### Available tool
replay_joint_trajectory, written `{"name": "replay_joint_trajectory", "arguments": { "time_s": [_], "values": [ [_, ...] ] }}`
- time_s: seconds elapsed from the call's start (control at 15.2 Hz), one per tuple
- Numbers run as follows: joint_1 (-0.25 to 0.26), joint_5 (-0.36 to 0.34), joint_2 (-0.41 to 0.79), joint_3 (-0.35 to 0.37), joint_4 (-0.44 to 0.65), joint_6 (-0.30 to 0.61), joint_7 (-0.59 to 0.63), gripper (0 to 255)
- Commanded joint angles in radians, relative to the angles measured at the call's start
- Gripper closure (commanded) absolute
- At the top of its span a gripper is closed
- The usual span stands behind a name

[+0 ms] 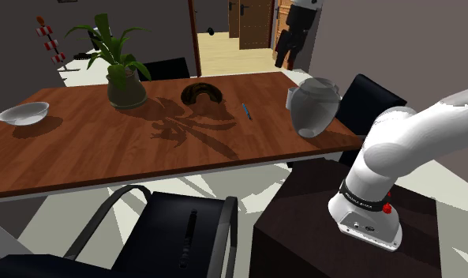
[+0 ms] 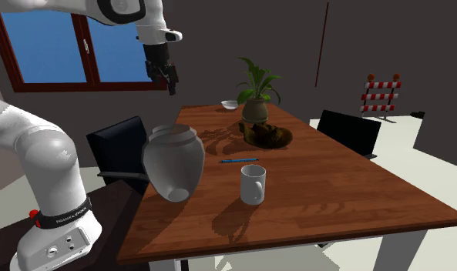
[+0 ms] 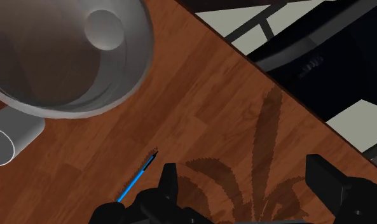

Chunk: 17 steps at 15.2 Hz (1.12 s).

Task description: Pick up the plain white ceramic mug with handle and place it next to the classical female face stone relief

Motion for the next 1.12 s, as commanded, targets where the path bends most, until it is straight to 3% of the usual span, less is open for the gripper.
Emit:
{"name": "replay_joint_trajectory", "arguments": {
  "time_s": [0.0, 0.59, 1.06],
  "values": [
    [-0.011, -0.026, 0.023, -0.04, -0.019, 0.033, -0.052, 0],
    [-0.041, -0.112, 0.193, -0.213, -0.026, 0.178, -0.267, 0],
    [-0.041, -0.123, 0.39, -0.353, 0.036, 0.294, -0.444, 0]
  ]
}}
